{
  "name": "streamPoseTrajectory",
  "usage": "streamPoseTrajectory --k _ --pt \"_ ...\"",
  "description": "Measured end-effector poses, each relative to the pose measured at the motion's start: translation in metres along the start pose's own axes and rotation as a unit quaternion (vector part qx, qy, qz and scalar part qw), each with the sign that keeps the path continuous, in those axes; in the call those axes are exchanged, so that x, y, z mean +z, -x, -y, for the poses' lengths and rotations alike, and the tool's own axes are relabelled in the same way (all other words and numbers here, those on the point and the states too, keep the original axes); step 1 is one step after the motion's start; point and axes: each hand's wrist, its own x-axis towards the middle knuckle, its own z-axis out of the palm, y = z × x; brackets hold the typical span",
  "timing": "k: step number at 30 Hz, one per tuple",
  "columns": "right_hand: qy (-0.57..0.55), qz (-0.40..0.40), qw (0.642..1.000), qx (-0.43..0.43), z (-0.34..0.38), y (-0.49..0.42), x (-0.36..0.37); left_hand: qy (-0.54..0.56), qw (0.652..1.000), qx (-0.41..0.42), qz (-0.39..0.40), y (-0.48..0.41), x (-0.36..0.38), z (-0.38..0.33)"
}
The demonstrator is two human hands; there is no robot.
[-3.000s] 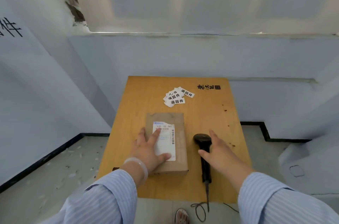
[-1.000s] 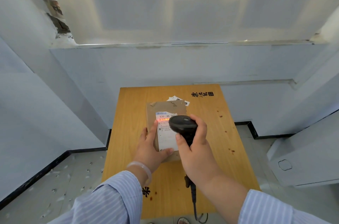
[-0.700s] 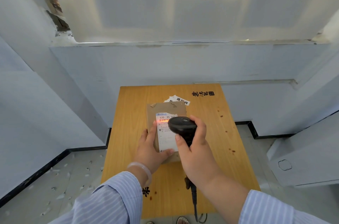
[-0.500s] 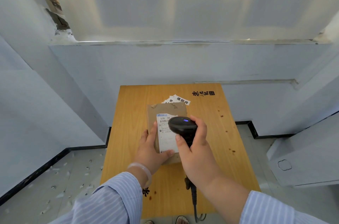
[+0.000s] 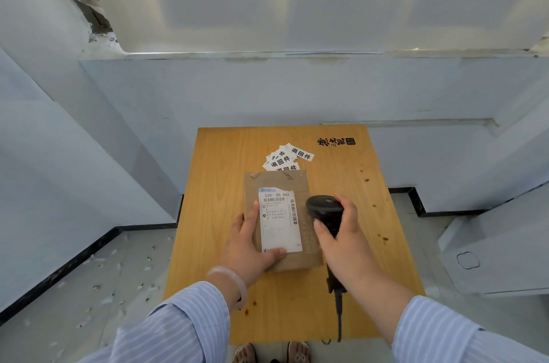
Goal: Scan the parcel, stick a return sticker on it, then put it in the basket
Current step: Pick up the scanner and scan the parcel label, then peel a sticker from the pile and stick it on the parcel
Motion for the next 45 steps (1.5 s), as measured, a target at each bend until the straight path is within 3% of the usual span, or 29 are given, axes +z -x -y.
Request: streamPoseTrajectory --k 9,22,26,31,33,39,45 --pt "0.029 -0.013 0.996 0.078 -0.033 -0.027 0.004 0.020 0.999 -0.025 0.014 0.003 -0.003 0.009" --pt "0.094 0.102 0.982 0.126 -0.061 -0.049 0.006 -0.037 0.997 -0.027 0.068 0.014 -0.003 0.012" --pt "0.156 0.135 0.972 0.111 -0.052 -0.054 -0.010 -0.019 0.997 -0.037 0.058 -0.002 -0.019 0.007" --pt "0.256 0.079 0.962 0.050 -0.036 -0.098 -0.033 0.023 0.999 -0.007 -0.030 -0.052 -0.054 -0.016" --pt "0.272 0.094 0.957 0.022 -0.027 -0.130 -0.029 0.015 0.999 0.019 -0.046 -0.085 -0.066 -0.029" --pt "0.359 0.160 0.914 -0.098 -0.015 -0.212 0.012 -0.098 0.990 0.025 0.094 -0.174 -0.068 -0.048" --pt "0.428 0.160 0.882 -0.117 -0.028 -0.250 0.046 -0.160 0.976 0.031 0.146 -0.221 -0.044 -0.039"
